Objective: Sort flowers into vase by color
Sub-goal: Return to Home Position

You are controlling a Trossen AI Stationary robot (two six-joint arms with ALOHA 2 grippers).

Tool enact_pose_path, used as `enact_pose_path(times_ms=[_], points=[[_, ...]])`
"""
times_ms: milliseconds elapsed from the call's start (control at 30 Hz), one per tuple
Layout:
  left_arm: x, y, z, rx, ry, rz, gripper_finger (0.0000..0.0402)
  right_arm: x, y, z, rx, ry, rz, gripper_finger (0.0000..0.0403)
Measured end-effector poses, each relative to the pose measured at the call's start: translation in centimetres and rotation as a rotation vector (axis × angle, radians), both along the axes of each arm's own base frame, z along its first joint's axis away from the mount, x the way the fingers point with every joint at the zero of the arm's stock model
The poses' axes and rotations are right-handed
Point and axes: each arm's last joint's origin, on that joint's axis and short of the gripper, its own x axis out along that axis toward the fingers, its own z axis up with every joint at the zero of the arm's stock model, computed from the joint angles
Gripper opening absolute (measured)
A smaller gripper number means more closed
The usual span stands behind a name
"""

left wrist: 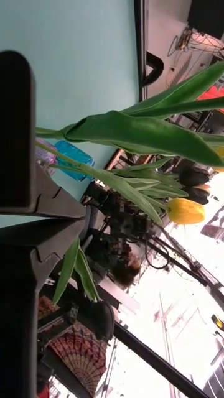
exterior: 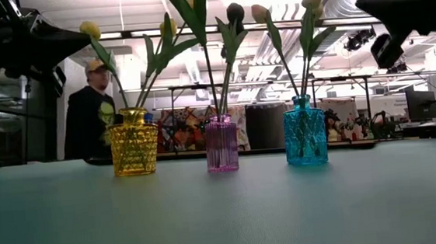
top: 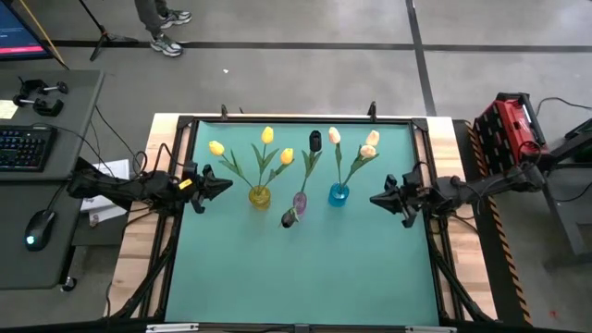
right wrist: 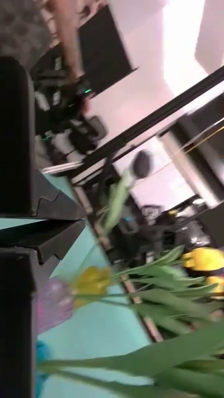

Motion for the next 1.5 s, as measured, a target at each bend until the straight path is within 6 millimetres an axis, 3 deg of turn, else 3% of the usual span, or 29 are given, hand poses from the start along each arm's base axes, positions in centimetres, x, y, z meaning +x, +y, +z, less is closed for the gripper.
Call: enact_pose_path(times_ms=[400,533,800,1200,1500], points=[[0.0,0.0,0.0,0.0,0.0,0.0,0.0,-0.2,0.2,-3.7,-0.008,0.383,0.033,0.0],[-0.2,0.0,0.1,-0.002,-0.014,-0.001,0.0,-0.3,0.2,-4.0,-0.016,0.421,0.04,0.0],[-0.6,0.1,-0.8,0.009,0.069,-0.006,0.0,-0.4,0.3,-3.7,-0.01,0.387,0.055,0.0],[-0.6,0.1,-0.9,0.011,0.072,-0.019,0.0,-1.9,-0.2,-0.7,0.063,0.054,0.058,0.0],[-0.5,0.1,-1.0,0.013,0.086,-0.016,0.0,-1.8,-0.4,-1.1,0.055,0.094,0.038,0.0]])
